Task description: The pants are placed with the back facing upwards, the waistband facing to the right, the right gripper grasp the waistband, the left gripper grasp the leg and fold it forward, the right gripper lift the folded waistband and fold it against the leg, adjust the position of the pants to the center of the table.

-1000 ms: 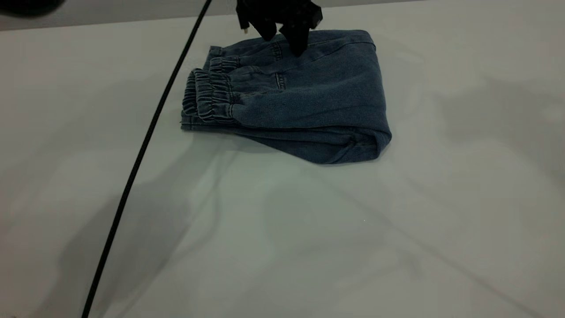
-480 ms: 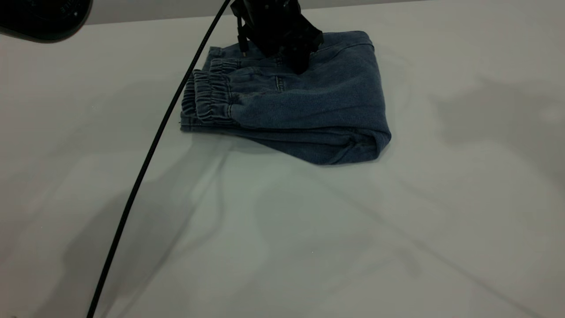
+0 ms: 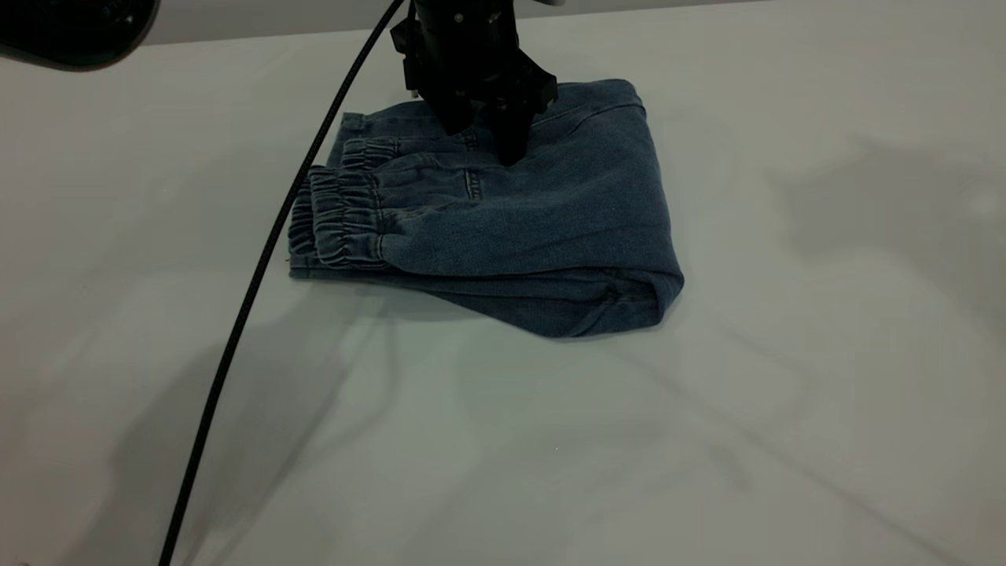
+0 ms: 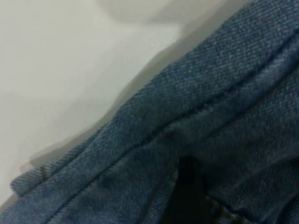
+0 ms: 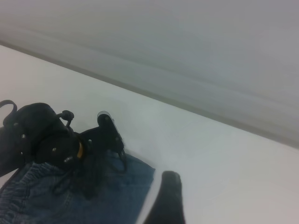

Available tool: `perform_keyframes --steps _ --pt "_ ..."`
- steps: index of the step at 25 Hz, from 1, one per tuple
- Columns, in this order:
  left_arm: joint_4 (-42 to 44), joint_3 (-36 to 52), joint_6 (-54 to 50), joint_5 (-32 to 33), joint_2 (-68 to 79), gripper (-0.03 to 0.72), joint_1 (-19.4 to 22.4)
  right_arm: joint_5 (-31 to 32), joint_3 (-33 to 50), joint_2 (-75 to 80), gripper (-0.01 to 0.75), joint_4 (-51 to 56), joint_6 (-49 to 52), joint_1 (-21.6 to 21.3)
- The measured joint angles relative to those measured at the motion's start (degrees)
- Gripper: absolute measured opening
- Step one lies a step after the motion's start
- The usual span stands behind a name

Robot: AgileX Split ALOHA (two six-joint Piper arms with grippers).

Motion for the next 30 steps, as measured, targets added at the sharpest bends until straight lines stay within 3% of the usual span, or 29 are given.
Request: perform_keyframes --steps 8,15,25,30 --pt "-1.01 -0.22 -0.14 0.08 0.0 0.519 0.0 0.0 0.0 0.0 0.583 -0.05 0.0 0.0" --pt "-1.93 -7.59 -1.36 1.01 -0.46 0.519 0.0 0.0 0.0 0.0 0.583 -0.11 0.0 0.0" --pt "-1.28 -9.49 -2.8 0.37 -14.58 0.519 0.05 0.0 0.0 -0.06 0.583 -0.06 0.0 0.0" --pt "3.95 -7.34 -4.08 0.16 -22.9 0.519 0.05 0.0 0.0 -1.55 0.583 1.31 0.0 0.0"
